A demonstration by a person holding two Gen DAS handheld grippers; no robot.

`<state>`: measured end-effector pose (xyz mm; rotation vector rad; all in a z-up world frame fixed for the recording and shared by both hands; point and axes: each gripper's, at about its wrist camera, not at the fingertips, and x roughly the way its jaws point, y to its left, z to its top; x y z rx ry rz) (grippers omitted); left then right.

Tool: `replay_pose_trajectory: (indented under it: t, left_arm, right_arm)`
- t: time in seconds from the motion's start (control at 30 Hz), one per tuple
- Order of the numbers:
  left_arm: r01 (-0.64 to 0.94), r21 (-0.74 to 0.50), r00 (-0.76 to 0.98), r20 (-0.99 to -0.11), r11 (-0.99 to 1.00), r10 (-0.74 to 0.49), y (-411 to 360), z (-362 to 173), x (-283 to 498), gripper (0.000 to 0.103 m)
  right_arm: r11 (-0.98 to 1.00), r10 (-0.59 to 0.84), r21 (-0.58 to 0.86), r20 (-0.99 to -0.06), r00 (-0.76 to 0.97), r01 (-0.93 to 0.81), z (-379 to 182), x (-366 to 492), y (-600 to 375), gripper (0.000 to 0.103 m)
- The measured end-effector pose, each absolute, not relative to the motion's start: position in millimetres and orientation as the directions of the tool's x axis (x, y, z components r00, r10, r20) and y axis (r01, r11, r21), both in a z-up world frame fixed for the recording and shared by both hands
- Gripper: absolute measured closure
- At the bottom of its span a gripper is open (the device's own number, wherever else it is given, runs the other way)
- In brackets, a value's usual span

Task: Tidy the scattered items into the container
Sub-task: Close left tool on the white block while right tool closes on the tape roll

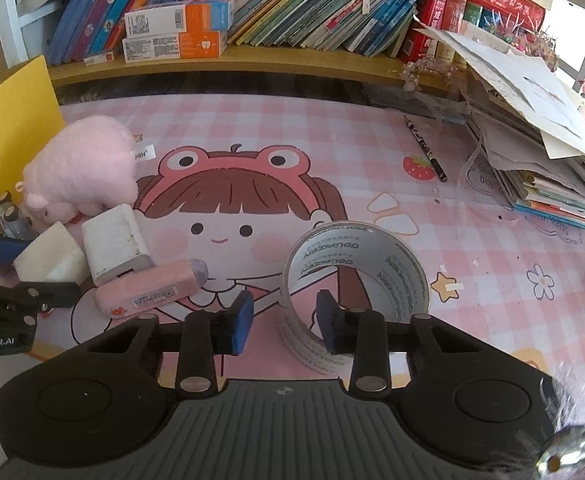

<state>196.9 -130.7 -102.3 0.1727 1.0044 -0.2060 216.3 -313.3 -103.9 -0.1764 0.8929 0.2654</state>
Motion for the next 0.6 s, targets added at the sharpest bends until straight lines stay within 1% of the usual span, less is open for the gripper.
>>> replay_pose_trajectory:
  t: [0.07, 0.1, 0.2, 0.37, 0.6]
  left_arm:
    - [0.254, 0.048, 0.520, -0.849, 0.966, -0.095, -130, -101, 196, 0.063]
    - [0.254, 0.043, 0.519, -0.849, 0.966, -0.099, -129, -101, 196, 0.065]
    - [0.258, 0.033, 0.520, -0.847, 0.966, -0.110, -128, -98, 193, 0.067]
    - [0.273, 0.033, 0.548, -0.827, 0.961, -0.128, -127, -87, 183, 0.069]
    - [0.298, 0.023, 0.582, -0.797, 0.954, -0.162, -124, -67, 163, 0.070]
  right_arm:
    - [0.951, 0.157, -0.039, -0.791, 0.591, -0.306, -104, 215, -312, 0.080]
    - [0.951, 0.159, -0.037, -0.792, 0.589, -0.307, -103, 215, -311, 0.086]
    - [0.951, 0.177, -0.014, -0.795, 0.580, -0.309, -102, 212, -311, 0.094]
    - [0.949, 0.189, -0.004, -0.797, 0.574, -0.316, -99, 202, -309, 0.095]
    - [0.946, 0.238, 0.057, -0.790, 0.565, -0.319, -88, 181, -310, 0.096]
